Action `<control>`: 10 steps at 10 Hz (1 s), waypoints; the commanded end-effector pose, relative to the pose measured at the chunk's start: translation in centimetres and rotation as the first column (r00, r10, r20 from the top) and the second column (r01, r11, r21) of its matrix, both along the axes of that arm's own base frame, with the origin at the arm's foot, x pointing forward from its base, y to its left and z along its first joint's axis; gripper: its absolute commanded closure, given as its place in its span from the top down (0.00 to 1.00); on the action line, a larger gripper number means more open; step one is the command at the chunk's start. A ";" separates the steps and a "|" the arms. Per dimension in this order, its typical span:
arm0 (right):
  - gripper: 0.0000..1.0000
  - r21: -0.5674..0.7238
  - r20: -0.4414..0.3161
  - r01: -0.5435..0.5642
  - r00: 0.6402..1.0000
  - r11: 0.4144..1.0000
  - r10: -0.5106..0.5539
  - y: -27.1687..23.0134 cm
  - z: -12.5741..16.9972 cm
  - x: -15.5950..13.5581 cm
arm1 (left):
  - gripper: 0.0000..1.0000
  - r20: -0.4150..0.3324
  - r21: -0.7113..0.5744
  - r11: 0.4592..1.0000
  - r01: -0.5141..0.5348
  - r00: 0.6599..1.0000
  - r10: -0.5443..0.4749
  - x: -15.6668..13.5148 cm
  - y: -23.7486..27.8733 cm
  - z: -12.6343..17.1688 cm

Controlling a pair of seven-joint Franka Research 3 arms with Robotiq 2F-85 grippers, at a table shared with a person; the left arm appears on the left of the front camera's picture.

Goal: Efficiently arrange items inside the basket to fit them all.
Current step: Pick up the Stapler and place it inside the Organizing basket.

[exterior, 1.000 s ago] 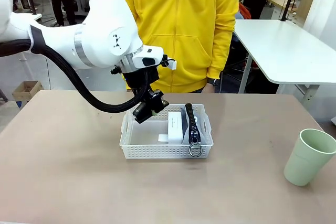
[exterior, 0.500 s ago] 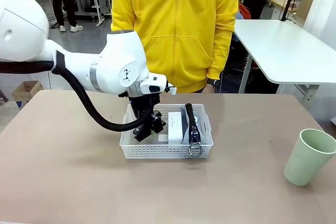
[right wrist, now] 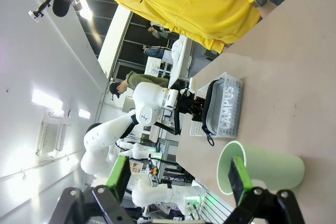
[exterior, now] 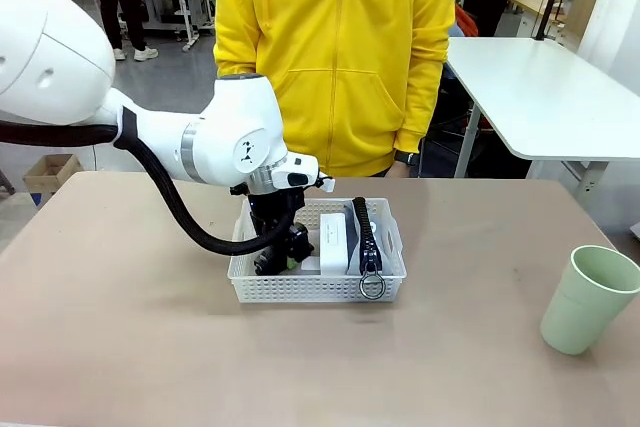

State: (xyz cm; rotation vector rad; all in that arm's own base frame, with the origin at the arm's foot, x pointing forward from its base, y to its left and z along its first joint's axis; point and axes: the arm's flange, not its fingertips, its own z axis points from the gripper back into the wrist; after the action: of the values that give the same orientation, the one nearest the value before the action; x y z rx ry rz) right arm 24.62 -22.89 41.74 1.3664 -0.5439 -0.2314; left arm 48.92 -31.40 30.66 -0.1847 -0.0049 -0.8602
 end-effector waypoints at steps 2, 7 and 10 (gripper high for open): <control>1.00 0.017 0.010 0.006 1.000 1.000 -0.006 0.1 0.3 0.1 | 1.00 -0.003 0.040 0.999 -0.013 1.000 0.013 0.7 -0.1 -0.1; 1.00 0.017 0.010 0.006 1.000 1.000 -0.006 0.1 0.3 0.1 | 1.00 0.022 0.007 1.000 -0.011 1.000 0.011 0.5 0.4 0.7; 1.00 0.017 0.010 0.006 1.000 1.000 -0.006 0.1 0.3 0.1 | 1.00 0.064 0.007 1.000 0.017 0.998 -0.017 -0.1 1.0 1.9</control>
State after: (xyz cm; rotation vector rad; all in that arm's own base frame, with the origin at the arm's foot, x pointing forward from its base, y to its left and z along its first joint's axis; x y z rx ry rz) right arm 24.62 -22.89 41.74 1.3664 -0.5439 -0.2314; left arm 49.67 -31.13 31.82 -0.1745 -0.0327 -0.8586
